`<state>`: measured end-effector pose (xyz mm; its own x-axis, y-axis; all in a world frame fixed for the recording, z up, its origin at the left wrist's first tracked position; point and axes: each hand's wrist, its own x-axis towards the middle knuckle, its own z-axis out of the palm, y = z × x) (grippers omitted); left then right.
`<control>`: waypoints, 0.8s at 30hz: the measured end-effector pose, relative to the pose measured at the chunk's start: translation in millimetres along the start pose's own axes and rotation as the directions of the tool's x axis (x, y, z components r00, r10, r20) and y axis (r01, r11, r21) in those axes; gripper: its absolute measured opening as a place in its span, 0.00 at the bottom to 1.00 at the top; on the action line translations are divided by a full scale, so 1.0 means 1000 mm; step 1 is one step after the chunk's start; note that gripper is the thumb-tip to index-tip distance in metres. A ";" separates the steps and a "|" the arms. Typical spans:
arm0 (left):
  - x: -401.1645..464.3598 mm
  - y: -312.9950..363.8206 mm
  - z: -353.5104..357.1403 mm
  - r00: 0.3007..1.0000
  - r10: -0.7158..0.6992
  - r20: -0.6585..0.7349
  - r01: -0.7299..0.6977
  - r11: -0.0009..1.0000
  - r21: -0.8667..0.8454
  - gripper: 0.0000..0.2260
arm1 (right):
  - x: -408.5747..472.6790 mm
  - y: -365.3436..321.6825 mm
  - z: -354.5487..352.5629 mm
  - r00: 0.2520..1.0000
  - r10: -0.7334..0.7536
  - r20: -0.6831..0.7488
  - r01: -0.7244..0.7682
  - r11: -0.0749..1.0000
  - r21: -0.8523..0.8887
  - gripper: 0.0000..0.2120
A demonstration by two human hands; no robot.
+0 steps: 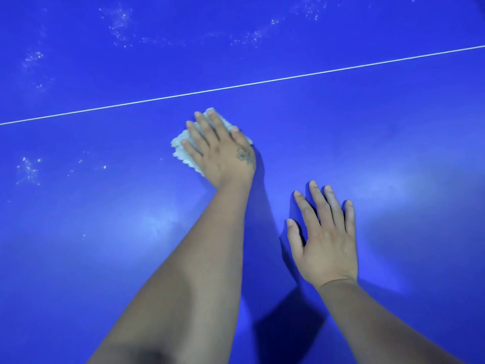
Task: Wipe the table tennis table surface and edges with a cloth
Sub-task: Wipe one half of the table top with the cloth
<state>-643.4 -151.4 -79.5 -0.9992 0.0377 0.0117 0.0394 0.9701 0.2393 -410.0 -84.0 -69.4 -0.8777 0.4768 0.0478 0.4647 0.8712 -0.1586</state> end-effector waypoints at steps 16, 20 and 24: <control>-0.045 -0.118 -0.038 0.522 0.824 0.220 -0.845 0.534 0.005 0.27 | 0.095 -0.022 0.015 0.997 0.079 -0.019 -0.078 0.996 0.049 0.26; -0.026 -0.120 -0.033 0.708 0.688 0.162 -0.699 0.715 0.020 0.27 | 0.098 -0.020 0.017 0.996 0.087 -0.022 -0.087 0.996 -0.002 0.28; -0.013 -0.092 -0.018 0.905 0.423 0.039 -0.425 0.902 0.070 0.27 | 0.098 -0.023 0.019 0.995 0.096 -0.034 -0.097 0.994 -0.044 0.29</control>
<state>-633.7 -245.5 -84.3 -0.8878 0.4542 0.0736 0.4602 0.8763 0.1426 -509.2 -59.7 -80.1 -0.8245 0.5620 0.0658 0.5527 0.8248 -0.1193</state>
